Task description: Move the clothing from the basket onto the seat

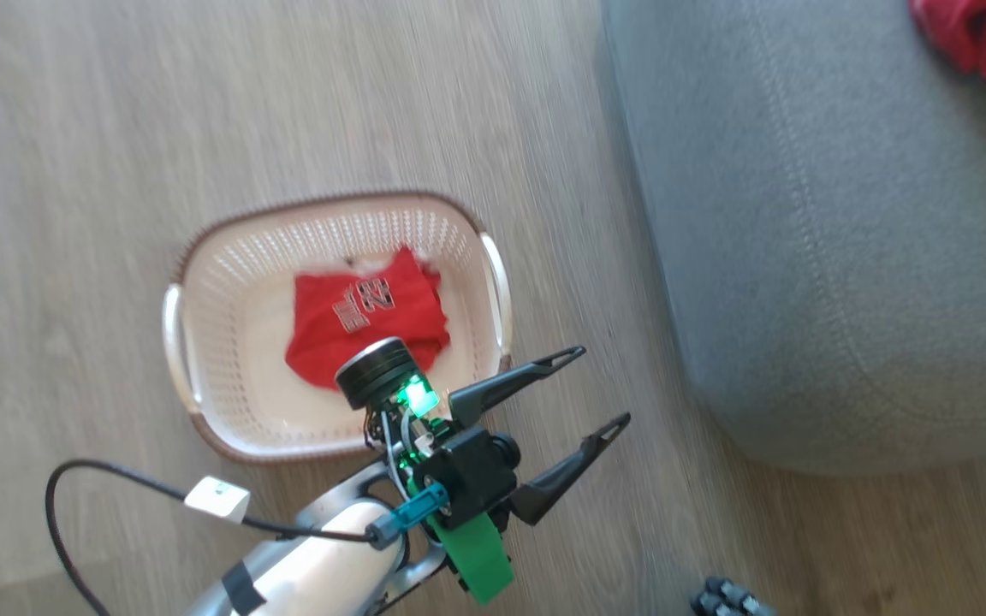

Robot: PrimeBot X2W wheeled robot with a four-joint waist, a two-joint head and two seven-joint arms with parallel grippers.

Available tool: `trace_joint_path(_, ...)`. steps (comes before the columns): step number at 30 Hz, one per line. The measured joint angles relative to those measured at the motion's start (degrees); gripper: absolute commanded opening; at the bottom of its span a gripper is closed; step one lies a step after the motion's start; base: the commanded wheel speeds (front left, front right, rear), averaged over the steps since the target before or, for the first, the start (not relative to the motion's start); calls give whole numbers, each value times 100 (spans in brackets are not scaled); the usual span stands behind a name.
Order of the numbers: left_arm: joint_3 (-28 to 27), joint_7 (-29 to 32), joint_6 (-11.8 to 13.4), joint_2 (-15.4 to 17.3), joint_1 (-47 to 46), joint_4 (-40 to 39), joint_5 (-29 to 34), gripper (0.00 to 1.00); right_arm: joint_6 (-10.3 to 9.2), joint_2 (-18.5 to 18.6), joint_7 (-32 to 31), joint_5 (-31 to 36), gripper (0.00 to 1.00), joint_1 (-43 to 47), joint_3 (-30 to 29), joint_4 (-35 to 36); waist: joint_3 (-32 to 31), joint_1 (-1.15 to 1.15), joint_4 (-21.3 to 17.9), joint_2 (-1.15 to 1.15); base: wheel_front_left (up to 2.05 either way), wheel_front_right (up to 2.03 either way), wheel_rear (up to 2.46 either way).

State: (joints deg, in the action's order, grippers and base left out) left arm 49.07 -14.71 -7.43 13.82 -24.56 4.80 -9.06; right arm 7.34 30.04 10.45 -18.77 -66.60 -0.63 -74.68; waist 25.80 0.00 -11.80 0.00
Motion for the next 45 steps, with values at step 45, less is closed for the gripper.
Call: trace_joint_path(45, -3903, 0, 1069, -1089, 2032, -392, 52, 100, 0, -1567, 417, -266, 100, 5956, 739, 6557, -2262, 0, 1324, 0, 0, 0, 0)
